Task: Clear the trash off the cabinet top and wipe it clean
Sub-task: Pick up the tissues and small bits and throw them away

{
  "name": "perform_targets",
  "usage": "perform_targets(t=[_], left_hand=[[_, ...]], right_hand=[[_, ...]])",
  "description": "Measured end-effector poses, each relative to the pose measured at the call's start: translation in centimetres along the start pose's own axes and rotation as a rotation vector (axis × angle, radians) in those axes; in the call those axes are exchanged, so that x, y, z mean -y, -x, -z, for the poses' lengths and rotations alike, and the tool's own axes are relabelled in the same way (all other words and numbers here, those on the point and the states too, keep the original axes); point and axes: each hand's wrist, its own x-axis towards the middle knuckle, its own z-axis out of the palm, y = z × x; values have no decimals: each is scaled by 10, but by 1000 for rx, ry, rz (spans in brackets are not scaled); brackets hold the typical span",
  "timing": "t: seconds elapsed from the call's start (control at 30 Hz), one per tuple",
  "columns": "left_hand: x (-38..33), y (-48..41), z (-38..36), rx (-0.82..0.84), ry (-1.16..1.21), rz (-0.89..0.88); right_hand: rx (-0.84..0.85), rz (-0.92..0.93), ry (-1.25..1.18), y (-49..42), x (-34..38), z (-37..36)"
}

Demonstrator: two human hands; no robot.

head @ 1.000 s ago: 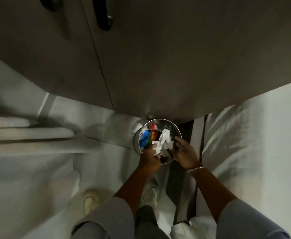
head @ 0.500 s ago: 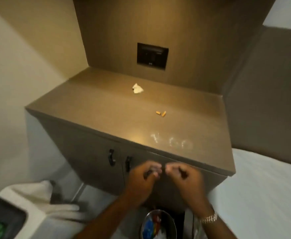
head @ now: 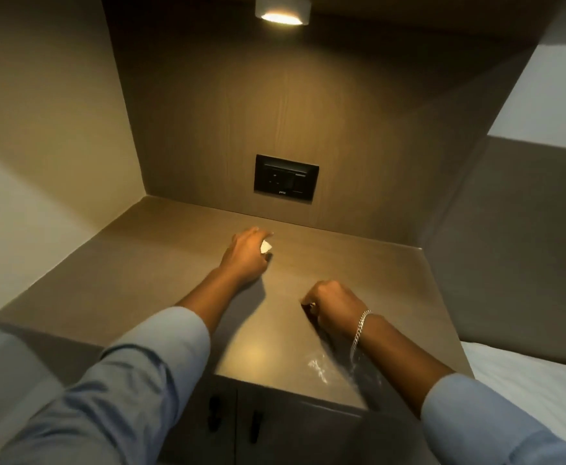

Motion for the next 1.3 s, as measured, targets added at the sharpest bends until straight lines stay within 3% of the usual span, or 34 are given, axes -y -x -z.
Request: perform_targets(t=[0.2, 0.27, 0.33, 0.43, 0.53, 0.63, 0.7, 0.77, 0.87, 1.0, 1.13, 1.3], left_hand=[[18, -63, -29, 119, -288, 74], [14, -67, -37, 92, -241, 98], [5, -59, -40, 104, -52, 164], [-21, -17, -32, 151, 608, 326], [-48, 63, -18, 198, 1112, 305], [-65, 162, -20, 99, 1347, 318], [-66, 221, -43, -4, 1437, 400], [-70, 287, -94, -59, 1497, 600], [-60, 363, -178, -100, 1550, 963], [-25, 424, -287, -28, 1355, 1235], [27, 451, -373, 144, 1307, 1398], [73, 491, -409, 262, 1454, 1439]], right_hand=[[-3, -126, -64, -19, -5, 0], [-14, -200, -117, -25, -2, 2], [-72, -293, -344, -24, -4, 6], [-192, -430, -1082, 1, -8, 12], [-193, -388, -1659, 45, -3, 7], [-108, -325, -1955, 98, 7, -20], [-63, -290, -2034, 134, 11, -54], [39, -342, -2064, 177, 11, -112], [94, -615, -2037, 231, 11, -217], [55, -1000, -1841, 267, 2, -350], [21, -1131, -1753, 263, -13, -452], [17, -1277, -1943, 265, -14, -514]])
